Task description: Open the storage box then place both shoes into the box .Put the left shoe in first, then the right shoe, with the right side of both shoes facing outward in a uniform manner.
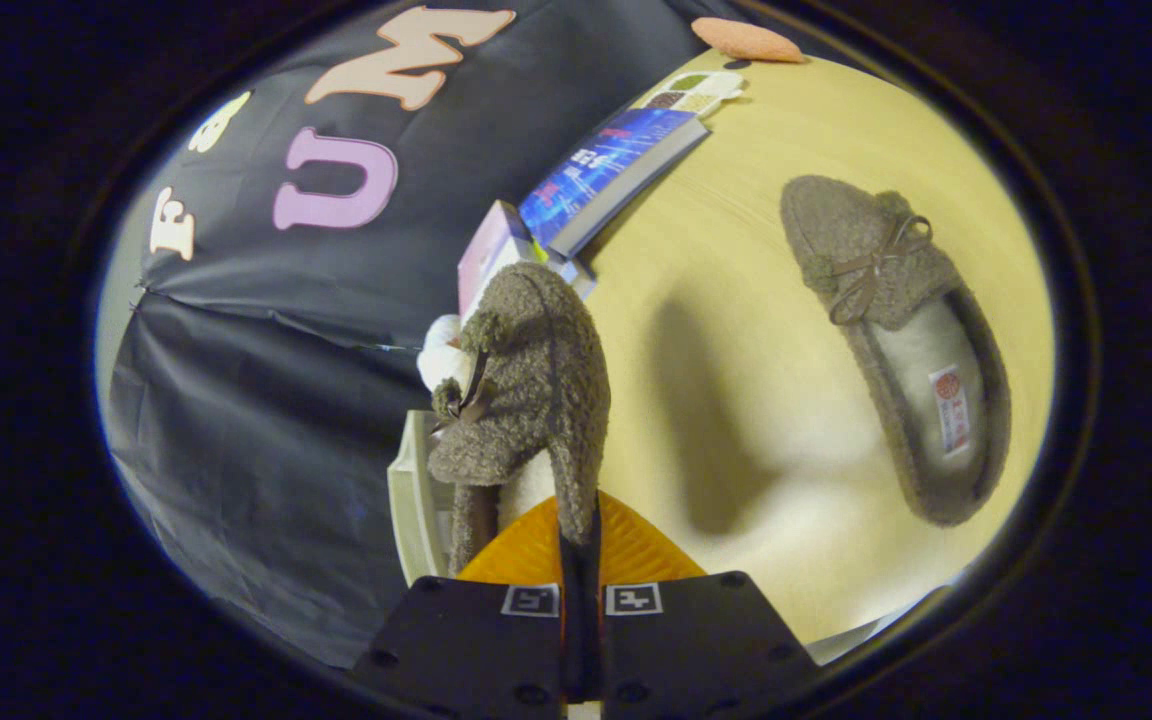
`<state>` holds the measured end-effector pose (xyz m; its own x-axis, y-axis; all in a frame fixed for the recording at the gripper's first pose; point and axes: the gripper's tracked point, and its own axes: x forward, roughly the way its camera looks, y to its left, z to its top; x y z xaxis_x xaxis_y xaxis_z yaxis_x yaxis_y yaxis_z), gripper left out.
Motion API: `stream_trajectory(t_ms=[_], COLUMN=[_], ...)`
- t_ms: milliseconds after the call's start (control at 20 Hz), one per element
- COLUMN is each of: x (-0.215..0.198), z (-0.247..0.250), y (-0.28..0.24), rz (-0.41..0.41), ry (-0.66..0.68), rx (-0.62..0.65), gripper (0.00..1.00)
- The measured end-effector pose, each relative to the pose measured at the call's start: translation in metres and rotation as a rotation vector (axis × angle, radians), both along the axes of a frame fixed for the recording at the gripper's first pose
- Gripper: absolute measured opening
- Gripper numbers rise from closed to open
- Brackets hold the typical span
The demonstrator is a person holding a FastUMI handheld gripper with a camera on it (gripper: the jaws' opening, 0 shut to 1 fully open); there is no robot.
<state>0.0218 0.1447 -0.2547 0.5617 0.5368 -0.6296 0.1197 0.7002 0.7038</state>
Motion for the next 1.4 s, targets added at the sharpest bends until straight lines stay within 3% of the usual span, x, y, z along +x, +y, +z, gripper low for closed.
stream_trajectory(t_ms=[300,550,800,1050,1400], x=[-0.011,-0.031,-0.052,-0.068,-0.057], z=[0.080,0.100,0.076,0.028,-0.004], y=[0.048,0.108,0.165,0.195,0.222], rz=[0.066,0.166,0.290,0.376,0.395], ry=[-0.087,-0.067,0.028,0.105,0.132], rx=[0.099,0.147,0.112,-0.054,-0.223], gripper=[0.03,0.03,0.03,0.03,0.03])
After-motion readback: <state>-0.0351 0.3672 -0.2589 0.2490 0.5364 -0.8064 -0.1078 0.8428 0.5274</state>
